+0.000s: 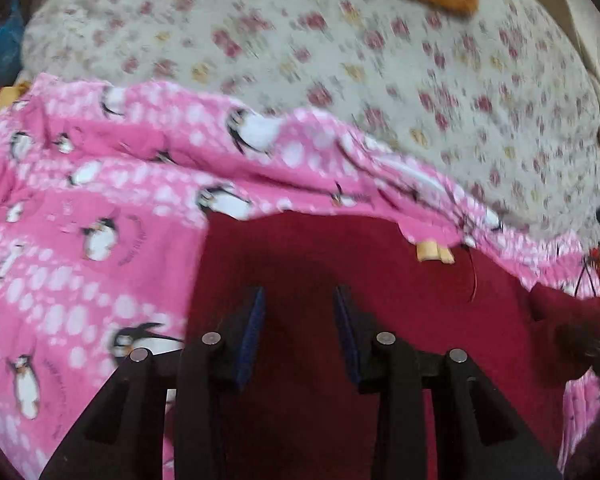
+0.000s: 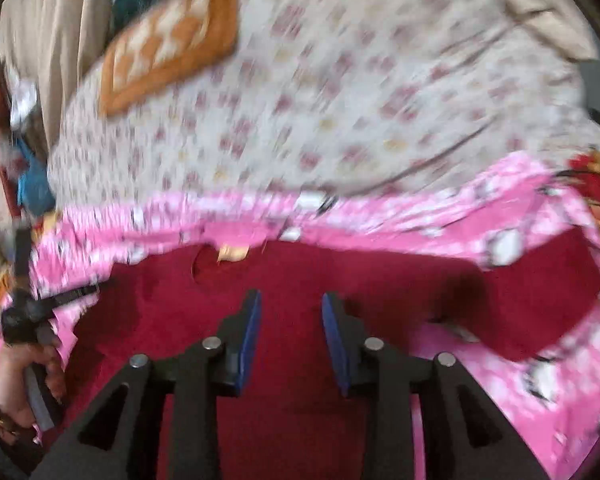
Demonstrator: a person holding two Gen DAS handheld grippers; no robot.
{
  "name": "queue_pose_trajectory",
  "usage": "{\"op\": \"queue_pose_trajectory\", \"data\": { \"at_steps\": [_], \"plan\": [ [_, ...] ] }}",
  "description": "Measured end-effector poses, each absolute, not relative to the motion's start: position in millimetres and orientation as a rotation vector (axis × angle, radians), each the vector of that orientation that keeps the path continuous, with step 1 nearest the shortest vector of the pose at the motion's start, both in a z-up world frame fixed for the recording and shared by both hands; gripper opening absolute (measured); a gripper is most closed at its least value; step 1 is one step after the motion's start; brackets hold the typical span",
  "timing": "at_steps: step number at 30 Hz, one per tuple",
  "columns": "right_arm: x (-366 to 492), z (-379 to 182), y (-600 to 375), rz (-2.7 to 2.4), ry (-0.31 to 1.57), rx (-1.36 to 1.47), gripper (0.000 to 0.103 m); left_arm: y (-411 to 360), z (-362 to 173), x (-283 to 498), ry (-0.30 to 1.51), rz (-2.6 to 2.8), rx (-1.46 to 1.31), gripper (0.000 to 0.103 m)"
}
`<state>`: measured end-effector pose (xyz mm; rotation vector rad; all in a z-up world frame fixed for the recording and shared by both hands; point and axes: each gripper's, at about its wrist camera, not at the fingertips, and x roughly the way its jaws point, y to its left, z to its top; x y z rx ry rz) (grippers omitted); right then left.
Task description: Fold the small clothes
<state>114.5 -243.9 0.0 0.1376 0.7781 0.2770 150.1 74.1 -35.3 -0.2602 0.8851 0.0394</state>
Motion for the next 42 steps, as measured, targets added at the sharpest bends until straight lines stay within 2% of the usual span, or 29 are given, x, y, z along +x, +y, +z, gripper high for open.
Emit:
{"op": "queue_pose_trajectory", "data": {
  "at_steps": [1, 3, 4, 7, 11, 14, 16, 18, 19, 22, 23, 24, 25, 26, 27, 30, 42],
  "plan": [
    [128, -13, -236, 0.254, 0.834, 0.101, 0.022, 72, -48, 156, 0.947, 0.052, -0.250, 0.026],
    [150, -40, -237, 0.131, 0.933, 0.054, 0.013, 73, -55, 160, 0.969, 0.054, -0.234, 0.026],
    [156, -51, -242, 0.105, 0.963, 0.059, 0.000, 73, -54, 160, 0.963, 0.055, -0.232, 0.026],
    [164, -61, -265, 0.104, 0.978, 0.149, 0.000, 73, -54, 159, 0.960, 0.054, -0.228, 0.026],
    [151, -49, -258, 0.108, 0.938, 0.118, 0.000, 71, -53, 157, 0.955, 0.056, -0.204, 0.029],
    [129, -22, -245, 0.179, 0.863, 0.132, 0.012, 66, -54, 155, 0.947, 0.057, -0.178, 0.033],
    [112, -12, -223, 0.217, 0.844, 0.071, 0.028, 63, -54, 155, 0.943, 0.055, -0.159, 0.036],
    [109, -29, -209, 0.187, 0.924, -0.022, 0.039, 62, -55, 156, 0.942, 0.049, -0.155, 0.039],
    [113, -51, -207, 0.168, 1.022, -0.047, 0.039, 61, -55, 156, 0.941, 0.047, -0.154, 0.040],
    [110, -39, -204, 0.152, 0.990, -0.067, 0.039, 61, -55, 156, 0.940, 0.045, -0.151, 0.041],
    [106, -19, -211, 0.168, 0.907, -0.002, 0.039, 60, -56, 157, 0.940, 0.044, -0.149, 0.042],
    [102, -4, -221, 0.161, 0.825, 0.045, 0.044, 60, -56, 157, 0.940, 0.044, -0.147, 0.042],
    [98, 18, -235, 0.101, 0.729, 0.090, 0.061, 60, -56, 157, 0.940, 0.045, -0.145, 0.042],
    [98, 27, -241, 0.055, 0.698, 0.101, 0.068, 59, -56, 157, 0.939, 0.046, -0.143, 0.042],
    [96, 39, -249, -0.023, 0.656, 0.089, 0.071, 59, -57, 157, 0.940, 0.045, -0.142, 0.042],
    [91, 49, -249, -0.119, 0.603, -0.002, 0.073, 59, -57, 158, 0.940, 0.045, -0.139, 0.043],
    [97, 23, -243, -0.235, 0.690, -0.155, 0.075, 60, -59, 158, 0.939, 0.034, -0.138, 0.046]
  ]
}}
